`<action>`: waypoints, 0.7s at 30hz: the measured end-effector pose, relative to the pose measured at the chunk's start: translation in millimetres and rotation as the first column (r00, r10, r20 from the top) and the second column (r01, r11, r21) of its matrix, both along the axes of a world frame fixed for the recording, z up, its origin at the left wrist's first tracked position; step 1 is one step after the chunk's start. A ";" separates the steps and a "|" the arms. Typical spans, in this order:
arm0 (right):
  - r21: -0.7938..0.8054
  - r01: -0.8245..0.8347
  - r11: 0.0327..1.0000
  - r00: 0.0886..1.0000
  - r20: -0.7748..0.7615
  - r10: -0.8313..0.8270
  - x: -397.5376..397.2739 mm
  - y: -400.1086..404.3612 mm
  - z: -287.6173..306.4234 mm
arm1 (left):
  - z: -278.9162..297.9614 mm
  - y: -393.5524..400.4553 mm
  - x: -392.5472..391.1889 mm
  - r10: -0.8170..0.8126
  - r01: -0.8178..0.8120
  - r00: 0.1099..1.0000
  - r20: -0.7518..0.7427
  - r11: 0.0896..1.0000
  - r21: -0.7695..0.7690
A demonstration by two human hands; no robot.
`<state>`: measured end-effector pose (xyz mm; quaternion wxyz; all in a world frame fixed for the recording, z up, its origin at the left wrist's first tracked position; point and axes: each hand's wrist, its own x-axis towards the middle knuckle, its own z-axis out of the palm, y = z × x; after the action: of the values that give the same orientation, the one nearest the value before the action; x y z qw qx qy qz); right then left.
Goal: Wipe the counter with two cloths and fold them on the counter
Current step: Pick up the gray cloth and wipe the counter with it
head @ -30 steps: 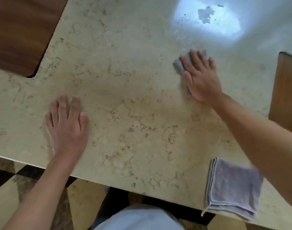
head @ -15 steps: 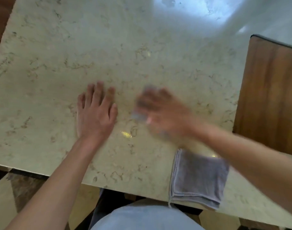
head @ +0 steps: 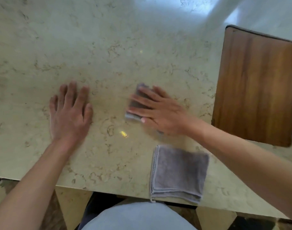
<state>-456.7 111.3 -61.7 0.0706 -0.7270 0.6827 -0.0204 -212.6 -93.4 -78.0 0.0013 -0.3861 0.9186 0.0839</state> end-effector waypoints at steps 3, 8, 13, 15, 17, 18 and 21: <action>0.013 0.460 0.888 0.881 -0.133 -0.454 -63.9 47.9 7.5 | -1.5 -0.7 0.4 0.009 -0.008 1.000 -0.020 1.000 0.005; 0.057 0.414 0.909 0.910 -0.034 -0.412 22.9 60.1 -8.7 | -2.8 1.1 -1.3 0.012 -0.012 1.000 -0.027 1.000 -0.019; 0.085 0.171 0.982 0.982 -0.093 -0.163 6.6 78.8 -9.6 | -1.0 4.1 -4.3 0.020 -0.019 0.999 -0.049 1.000 0.013; 0.079 0.378 0.922 0.921 -0.131 -0.366 -29.4 96.8 -5.9 | -1.0 14.4 -9.0 0.003 -0.003 1.000 -0.029 1.000 0.004; 0.055 0.630 0.775 0.775 -0.115 -0.621 -61.9 84.6 -4.1 | -2.0 20.0 -13.1 -0.006 0.006 1.000 -0.001 1.000 -0.005; 0.029 0.729 0.684 0.682 -0.110 -0.723 -72.5 64.3 -2.6 | -2.4 20.6 -14.1 -0.006 0.007 1.000 0.011 1.000 -0.005; -0.024 0.828 0.560 0.557 -0.066 -0.828 -66.6 -21.7 2.8 | -1.6 19.4 -14.2 0.000 0.000 0.999 0.050 1.000 -0.009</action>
<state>-523.3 89.5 -59.0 0.0326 -0.3216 0.9461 -0.0222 -226.8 -73.9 -79.7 0.0224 -0.3880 0.9187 0.0698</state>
